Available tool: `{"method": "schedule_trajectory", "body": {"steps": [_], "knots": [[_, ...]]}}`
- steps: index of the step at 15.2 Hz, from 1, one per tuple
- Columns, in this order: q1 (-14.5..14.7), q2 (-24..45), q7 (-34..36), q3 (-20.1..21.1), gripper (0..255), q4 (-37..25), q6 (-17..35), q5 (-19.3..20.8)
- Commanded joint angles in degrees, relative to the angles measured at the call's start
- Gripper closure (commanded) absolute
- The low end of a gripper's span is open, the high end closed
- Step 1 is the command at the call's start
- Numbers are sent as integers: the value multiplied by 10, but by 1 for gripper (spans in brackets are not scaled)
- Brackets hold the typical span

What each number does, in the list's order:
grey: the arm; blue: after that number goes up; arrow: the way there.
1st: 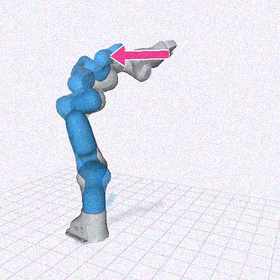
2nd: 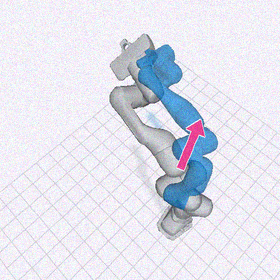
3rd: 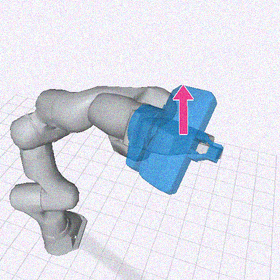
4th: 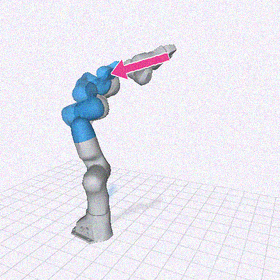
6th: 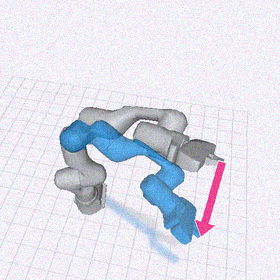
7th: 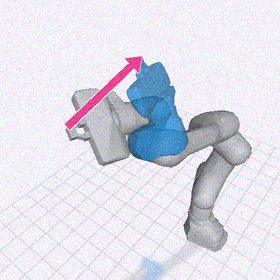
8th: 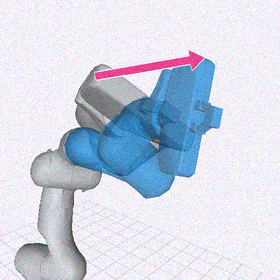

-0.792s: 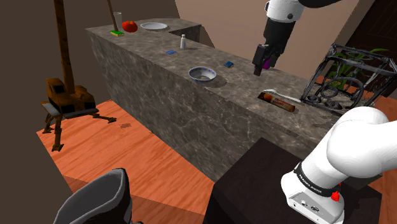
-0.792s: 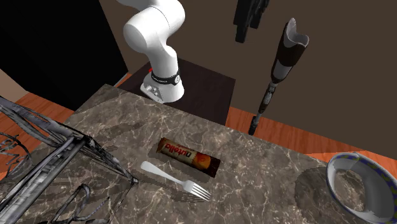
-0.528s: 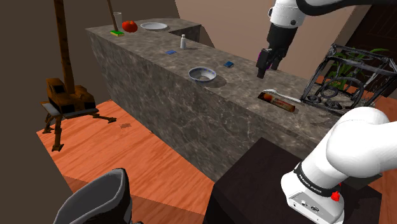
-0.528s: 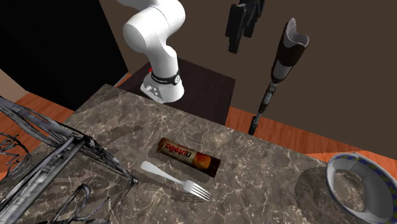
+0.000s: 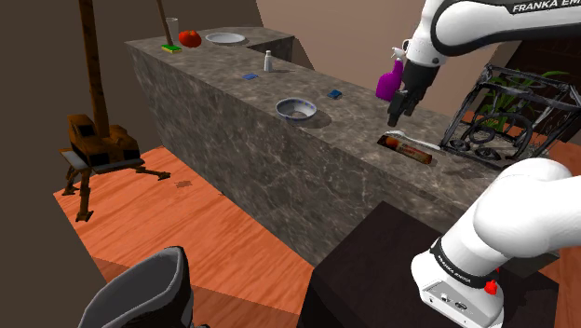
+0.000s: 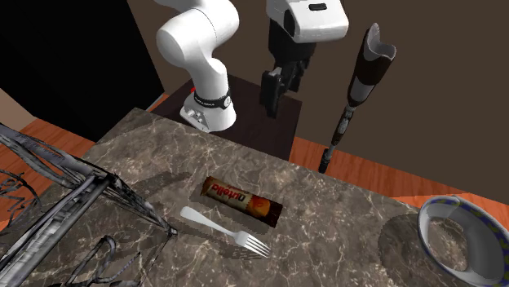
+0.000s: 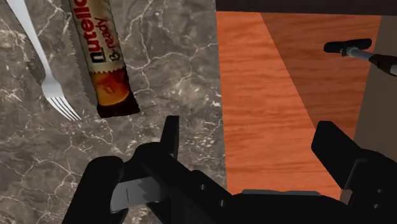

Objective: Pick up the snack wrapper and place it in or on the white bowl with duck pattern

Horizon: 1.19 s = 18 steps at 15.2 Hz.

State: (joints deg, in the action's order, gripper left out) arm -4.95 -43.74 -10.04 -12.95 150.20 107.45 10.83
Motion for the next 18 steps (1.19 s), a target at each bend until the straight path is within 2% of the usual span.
{"method": "schedule_trajectory", "body": {"steps": [1,6,10,15,18], "knots": [[-10,19,-28,-30,0,8,29,14],[-30,75,-96,-105,0,21,101,43],[-36,139,-156,-168,0,16,162,52],[-23,242,-246,-252,0,-8,238,28],[-18,261,-255,-261,0,-3,260,20]]}}
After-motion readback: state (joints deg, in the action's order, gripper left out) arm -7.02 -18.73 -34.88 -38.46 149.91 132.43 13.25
